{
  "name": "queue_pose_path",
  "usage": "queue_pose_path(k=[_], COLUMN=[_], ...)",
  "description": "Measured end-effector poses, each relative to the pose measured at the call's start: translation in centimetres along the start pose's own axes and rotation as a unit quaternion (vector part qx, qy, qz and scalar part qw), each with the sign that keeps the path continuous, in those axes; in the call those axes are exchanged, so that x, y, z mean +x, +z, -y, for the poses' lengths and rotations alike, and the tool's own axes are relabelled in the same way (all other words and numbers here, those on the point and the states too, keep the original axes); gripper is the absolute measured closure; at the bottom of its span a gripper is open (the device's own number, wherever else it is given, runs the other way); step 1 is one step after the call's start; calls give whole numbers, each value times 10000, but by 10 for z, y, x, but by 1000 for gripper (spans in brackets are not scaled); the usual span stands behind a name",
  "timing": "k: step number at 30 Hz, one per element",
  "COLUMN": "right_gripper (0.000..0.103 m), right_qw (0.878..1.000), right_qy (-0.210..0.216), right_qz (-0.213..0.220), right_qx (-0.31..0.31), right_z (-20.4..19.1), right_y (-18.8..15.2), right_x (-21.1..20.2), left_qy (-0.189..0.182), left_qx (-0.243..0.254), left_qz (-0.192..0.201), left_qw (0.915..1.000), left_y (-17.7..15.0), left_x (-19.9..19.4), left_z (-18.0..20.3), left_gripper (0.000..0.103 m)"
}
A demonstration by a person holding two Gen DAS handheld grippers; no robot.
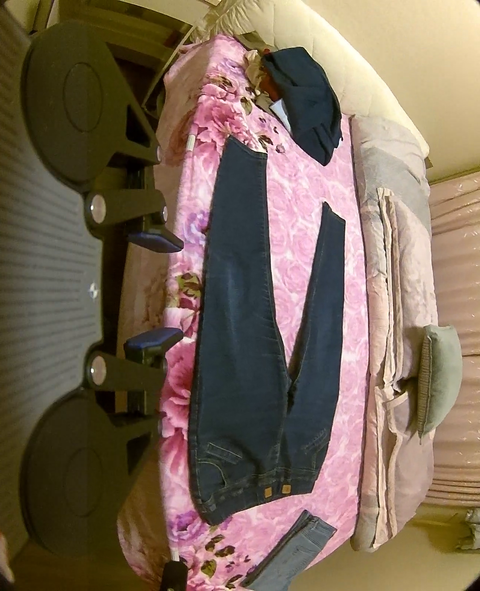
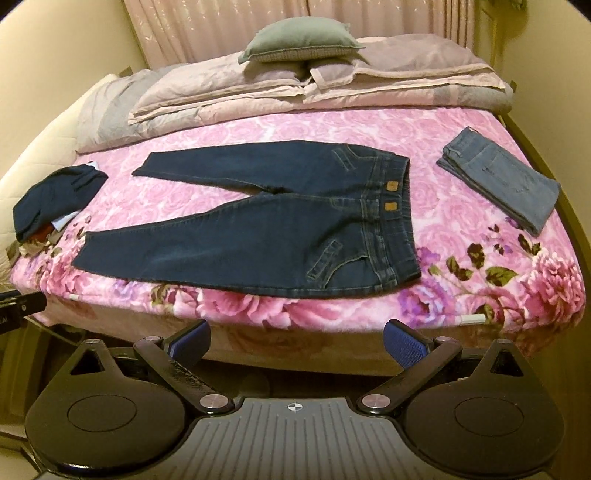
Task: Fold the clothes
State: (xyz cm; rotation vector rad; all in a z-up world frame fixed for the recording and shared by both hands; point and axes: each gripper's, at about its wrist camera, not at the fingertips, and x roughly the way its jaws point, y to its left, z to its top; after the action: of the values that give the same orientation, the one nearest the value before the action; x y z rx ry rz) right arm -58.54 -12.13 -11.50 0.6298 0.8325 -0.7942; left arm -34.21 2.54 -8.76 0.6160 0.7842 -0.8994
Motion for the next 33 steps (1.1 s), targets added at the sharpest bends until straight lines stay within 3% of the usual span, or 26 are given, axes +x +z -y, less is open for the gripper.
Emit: queue_pose_path(k=[21,33], right_gripper=[1,1], right_qw=[9997,9991], right_qy=[-119,19], right_qz=[-202,-300], right_qx=[-64,-302], right_z=[0,-11], right_y=[4,14], right_x=[5,14], left_qy=[102,407], left_qx=[-78,-318], left_qz=[-216,-307], left_qw=[9997,9982], left_y=[-5,-5], left_x=[7,4], left_z=[-3,-24], left_gripper=[60,59])
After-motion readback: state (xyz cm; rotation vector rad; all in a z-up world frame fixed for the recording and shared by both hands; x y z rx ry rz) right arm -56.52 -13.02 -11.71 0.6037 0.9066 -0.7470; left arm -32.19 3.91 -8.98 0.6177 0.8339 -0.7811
